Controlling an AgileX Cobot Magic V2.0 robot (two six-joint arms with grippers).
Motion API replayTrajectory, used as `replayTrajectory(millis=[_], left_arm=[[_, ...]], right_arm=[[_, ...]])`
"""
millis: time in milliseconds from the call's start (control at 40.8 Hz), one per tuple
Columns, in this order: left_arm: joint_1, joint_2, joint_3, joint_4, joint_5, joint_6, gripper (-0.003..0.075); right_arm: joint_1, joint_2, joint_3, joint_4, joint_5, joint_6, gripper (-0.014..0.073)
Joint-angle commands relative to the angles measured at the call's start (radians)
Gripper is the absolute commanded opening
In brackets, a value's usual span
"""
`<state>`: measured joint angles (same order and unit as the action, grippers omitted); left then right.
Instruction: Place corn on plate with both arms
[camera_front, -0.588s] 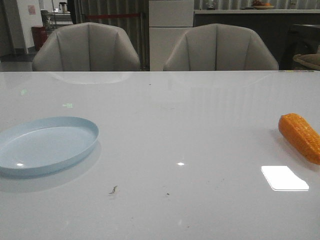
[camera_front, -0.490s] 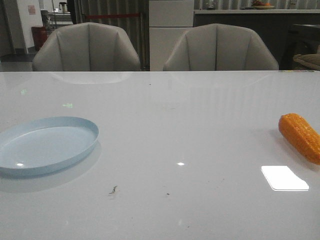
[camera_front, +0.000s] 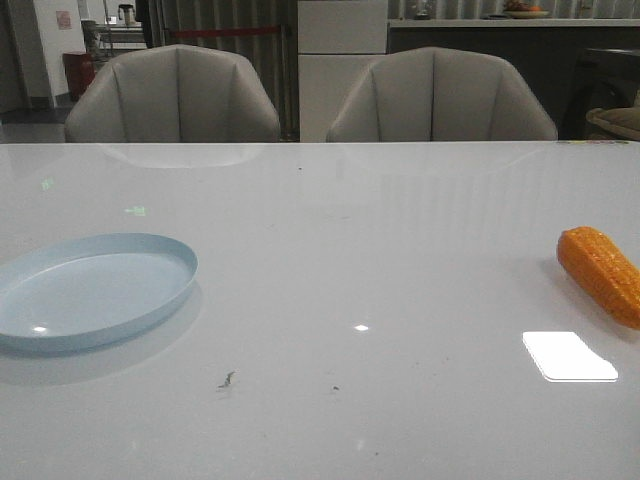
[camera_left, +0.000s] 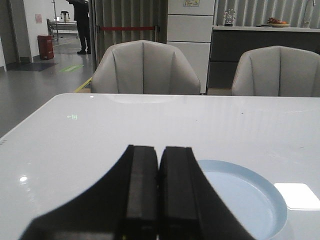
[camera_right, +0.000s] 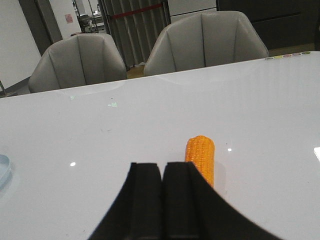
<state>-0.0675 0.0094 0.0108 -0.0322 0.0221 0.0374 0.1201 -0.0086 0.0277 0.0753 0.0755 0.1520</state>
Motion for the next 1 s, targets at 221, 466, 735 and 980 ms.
replayTrajectory(millis=[221,466,735,980], left_arm=[[0.000,0.019,0.037,-0.004,-0.128,-0.005,0.0094],[0.000,0.019,0.037,-0.004,-0.195,-0.005,0.0094],[0.000,0.019,0.023,-0.004,-0.306,-0.005,0.0094],[0.000,0.033,-0.129,0.100,-0.226,-0.005,0.0094]], right_arm=[[0.000,-0.026,-0.021,-0.015,-0.083,-0.003,0.0058],[-0.002,-0.026,-0.021,-0.017,-0.109,-0.003,0.0058],[-0.003,-0.026,-0.021,-0.017,-0.174,-0.003,0.0058],[-0.002,-0.023,-0.157,-0.017,-0.189,-0.003,0.0058]])
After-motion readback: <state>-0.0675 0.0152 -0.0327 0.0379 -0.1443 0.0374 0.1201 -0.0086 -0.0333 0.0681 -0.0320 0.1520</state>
